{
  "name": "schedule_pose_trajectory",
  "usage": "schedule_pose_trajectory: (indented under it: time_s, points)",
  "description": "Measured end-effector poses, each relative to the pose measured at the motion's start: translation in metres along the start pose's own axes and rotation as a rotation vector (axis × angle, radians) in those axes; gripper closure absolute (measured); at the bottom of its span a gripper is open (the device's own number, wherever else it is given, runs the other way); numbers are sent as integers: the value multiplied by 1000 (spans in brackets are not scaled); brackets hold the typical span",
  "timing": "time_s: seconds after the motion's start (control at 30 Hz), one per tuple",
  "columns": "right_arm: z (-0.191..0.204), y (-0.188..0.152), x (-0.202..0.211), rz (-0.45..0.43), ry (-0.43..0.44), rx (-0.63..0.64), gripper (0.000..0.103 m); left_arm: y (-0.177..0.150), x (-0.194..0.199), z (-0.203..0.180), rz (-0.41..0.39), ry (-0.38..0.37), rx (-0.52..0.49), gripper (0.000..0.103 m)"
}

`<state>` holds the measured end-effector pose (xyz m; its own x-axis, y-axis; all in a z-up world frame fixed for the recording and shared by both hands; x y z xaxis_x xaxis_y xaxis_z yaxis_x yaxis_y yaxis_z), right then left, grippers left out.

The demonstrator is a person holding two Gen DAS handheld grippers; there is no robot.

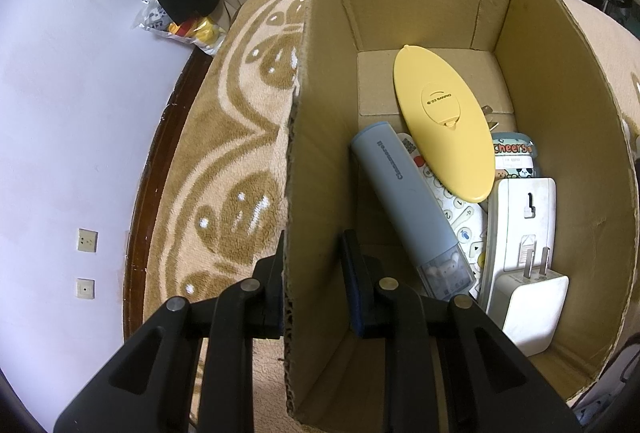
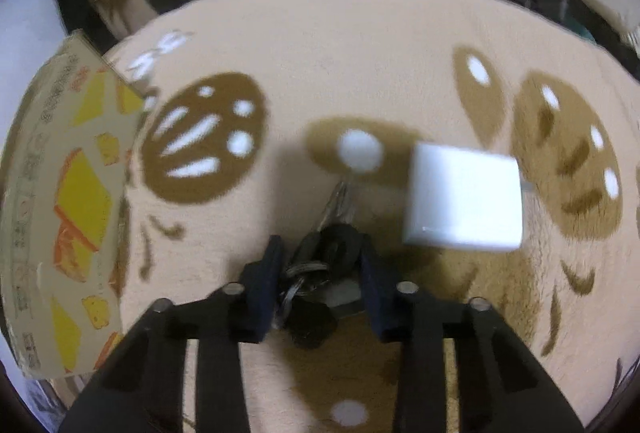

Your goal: Organize rigid objects

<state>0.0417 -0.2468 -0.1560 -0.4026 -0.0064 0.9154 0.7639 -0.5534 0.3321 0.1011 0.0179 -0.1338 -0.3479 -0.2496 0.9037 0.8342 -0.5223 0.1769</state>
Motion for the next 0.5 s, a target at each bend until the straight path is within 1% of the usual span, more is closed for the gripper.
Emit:
schedule_pose_trajectory:
  time_s: [0.07, 0.3, 0.5]
  points:
    - [6, 3, 8, -14, 49, 5, 77, 0, 0, 0, 0, -1, 0, 80]
    - [27, 7, 32, -85, 121, 30, 78, 0, 0, 1, 1, -2, -2, 80]
    - [46, 10, 56, -159, 218, 36, 78, -1, 0, 3, -1, -10, 1, 80]
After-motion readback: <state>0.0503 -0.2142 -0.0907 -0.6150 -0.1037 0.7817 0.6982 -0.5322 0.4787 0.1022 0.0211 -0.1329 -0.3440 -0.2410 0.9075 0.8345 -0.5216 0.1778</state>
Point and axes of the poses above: each gripper's, at about its wrist camera, not at the fingertips, and x roughly against the way its jaws point, z to its left, y to its top, the point moved 1 cm from there along -x, roughly the way its jaws point, and after that the axes turned 14 degrees about -x, right-handed, at the moved point
